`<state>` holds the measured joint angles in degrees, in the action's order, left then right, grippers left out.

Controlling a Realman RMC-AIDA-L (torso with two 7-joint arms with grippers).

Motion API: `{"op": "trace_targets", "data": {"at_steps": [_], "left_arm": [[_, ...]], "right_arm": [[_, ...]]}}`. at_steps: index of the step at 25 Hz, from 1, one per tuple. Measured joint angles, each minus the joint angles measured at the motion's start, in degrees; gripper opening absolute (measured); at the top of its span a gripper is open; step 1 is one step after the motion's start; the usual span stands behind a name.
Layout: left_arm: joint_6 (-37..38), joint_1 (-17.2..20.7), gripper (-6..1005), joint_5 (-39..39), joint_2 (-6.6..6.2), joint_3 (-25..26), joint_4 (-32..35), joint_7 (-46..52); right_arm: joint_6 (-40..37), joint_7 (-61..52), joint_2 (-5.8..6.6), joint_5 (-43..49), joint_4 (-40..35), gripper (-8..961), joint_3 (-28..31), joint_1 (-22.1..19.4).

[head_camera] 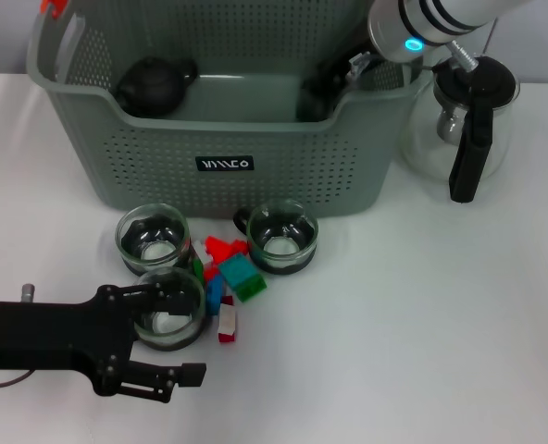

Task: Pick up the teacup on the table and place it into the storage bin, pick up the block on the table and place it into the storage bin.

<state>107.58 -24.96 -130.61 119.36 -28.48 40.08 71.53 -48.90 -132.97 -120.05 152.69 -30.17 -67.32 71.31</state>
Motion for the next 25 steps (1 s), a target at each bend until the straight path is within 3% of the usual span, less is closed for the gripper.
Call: {"op": "trace_targets", "data": {"at_steps": [4,12,15,18,25], "left_arm": [[0.0,0.0,931,0.0,0.0,0.0,0.0,0.1],[0.0,0.1,931,0.0,0.0,0.2,-0.1,0.2],[0.0,0.2,931,0.0,0.01,0.2,-0.1,0.2],[0.0,0.2,931,0.0,0.0,0.3,0.0,0.1],[0.0,0.2,931,0.0,0.0,0.4,0.2,0.1]], "right_arm": [[-0.1,0.2,-0.01,0.0,-0.8,226,0.0,-0.1],[-2.4,0.1,-0.11,-1.5,-7.7,491,0.3,-2.4],[-5.3,0.6,-0.07,-5.7,-15.3,588,0.4,-5.6],[-9.4,2.4,0.15,-11.8,-23.5,621,0.5,-9.8],[-27.6,8.2,0.31,-23.7,-41.9,671,0.4,-20.3]]}}
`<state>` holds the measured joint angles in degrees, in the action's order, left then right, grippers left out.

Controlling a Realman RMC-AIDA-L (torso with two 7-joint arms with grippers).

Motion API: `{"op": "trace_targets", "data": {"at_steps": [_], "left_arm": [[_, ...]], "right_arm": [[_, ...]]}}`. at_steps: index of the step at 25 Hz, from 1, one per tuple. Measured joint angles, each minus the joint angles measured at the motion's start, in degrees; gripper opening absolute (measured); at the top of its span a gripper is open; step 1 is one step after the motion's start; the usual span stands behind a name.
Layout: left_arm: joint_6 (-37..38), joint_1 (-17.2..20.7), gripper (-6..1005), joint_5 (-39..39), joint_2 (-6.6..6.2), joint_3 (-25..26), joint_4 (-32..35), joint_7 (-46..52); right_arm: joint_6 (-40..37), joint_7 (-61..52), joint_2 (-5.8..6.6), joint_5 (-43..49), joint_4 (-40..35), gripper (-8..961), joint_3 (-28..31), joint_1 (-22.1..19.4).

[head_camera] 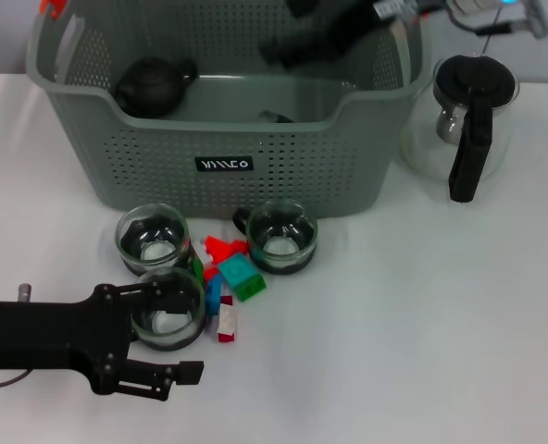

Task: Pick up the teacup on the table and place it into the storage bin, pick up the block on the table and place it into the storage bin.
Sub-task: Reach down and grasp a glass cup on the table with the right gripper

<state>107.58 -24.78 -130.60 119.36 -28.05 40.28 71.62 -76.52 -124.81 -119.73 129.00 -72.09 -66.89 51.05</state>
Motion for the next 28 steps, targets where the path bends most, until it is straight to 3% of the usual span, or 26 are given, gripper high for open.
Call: {"op": "trace_targets", "data": {"at_steps": [6,10,19,28], "left_arm": [[0.0,0.0,931,0.0,0.0,0.0,0.1,0.1],[0.0,-0.2,931,0.0,0.0,0.0,0.1,0.1],[-0.1,-0.2,931,0.0,-0.09,0.1,0.0,0.1],[-0.6,0.0,931,0.1,0.0,0.1,-0.2,0.1]], "right_arm": [[-17.8,3.3,0.17,0.8,-5.1,688,-0.6,-2.3],[-21.3,3.7,-0.24,4.3,-4.6,689,-4.1,-1.9],[-11.3,2.5,-0.63,8.0,3.1,679,-20.2,0.6],[-0.4,2.2,-0.83,8.0,11.8,677,-28.5,3.9]]}}
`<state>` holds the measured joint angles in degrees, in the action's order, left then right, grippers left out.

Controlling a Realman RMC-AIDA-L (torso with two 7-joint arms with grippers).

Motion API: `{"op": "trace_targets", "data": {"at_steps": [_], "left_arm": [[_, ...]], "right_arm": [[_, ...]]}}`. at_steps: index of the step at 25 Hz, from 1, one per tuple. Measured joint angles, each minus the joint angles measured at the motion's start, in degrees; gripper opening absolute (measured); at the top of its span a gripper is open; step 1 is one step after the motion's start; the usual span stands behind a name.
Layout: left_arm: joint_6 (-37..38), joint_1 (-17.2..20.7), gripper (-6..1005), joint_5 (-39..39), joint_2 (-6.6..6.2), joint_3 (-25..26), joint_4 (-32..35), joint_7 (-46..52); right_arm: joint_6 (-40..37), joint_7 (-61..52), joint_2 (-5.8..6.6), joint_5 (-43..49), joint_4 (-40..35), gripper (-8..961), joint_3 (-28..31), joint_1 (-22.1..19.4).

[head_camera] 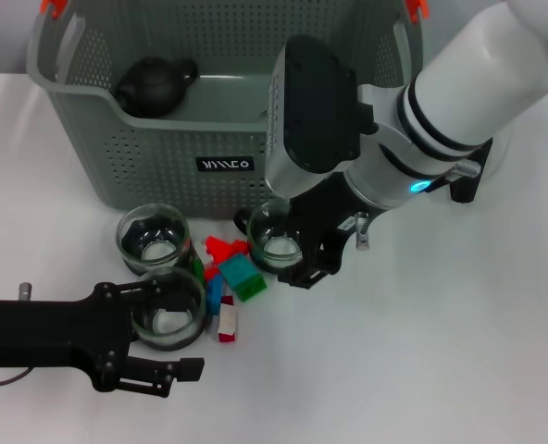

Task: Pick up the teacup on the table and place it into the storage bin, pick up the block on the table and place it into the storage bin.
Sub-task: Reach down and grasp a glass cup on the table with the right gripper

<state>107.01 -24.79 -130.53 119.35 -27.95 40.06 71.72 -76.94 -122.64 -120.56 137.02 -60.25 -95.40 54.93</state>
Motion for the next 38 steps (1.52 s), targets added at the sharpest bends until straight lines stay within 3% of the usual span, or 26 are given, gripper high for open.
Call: {"op": "trace_targets", "data": {"at_steps": [26,38], "left_arm": [[-0.8,0.0,930,0.1,0.0,0.0,-0.1,0.0],[-0.8,0.0,930,0.1,0.0,0.0,-0.1,0.0]], "right_arm": [[13.8,0.1,-0.45,-0.4,10.4,676,-7.7,1.4],[14.9,-0.3,-0.63,-0.9,11.8,675,-9.7,1.5]]}}
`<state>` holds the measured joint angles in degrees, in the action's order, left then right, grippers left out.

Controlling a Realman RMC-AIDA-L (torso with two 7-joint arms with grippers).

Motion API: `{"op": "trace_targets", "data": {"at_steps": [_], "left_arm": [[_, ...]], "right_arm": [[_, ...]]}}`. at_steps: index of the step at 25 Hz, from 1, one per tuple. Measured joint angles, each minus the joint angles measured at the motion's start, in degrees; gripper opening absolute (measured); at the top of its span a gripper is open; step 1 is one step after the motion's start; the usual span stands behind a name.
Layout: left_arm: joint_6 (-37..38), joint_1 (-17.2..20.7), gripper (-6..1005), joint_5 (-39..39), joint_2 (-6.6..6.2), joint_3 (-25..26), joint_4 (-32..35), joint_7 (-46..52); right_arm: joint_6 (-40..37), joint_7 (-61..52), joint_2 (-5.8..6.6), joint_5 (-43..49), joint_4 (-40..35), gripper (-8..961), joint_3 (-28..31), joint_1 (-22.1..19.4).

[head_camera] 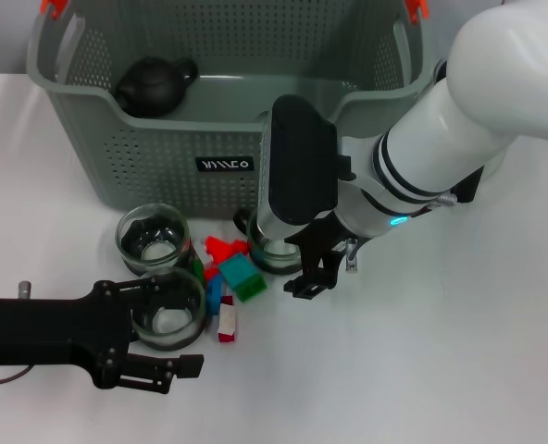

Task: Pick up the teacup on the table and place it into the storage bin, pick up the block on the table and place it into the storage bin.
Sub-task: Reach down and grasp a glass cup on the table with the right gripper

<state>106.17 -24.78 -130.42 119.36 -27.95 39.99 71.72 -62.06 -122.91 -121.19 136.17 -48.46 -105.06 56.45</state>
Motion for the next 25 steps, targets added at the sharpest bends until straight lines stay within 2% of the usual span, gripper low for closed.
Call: {"op": "trace_targets", "data": {"at_steps": [25], "left_arm": [[0.0,0.0,930,-0.2,0.0,0.0,0.0,0.0]], "right_arm": [[-0.6,-0.8,0.0,-0.2,0.3,662,-1.4,0.3]]}}
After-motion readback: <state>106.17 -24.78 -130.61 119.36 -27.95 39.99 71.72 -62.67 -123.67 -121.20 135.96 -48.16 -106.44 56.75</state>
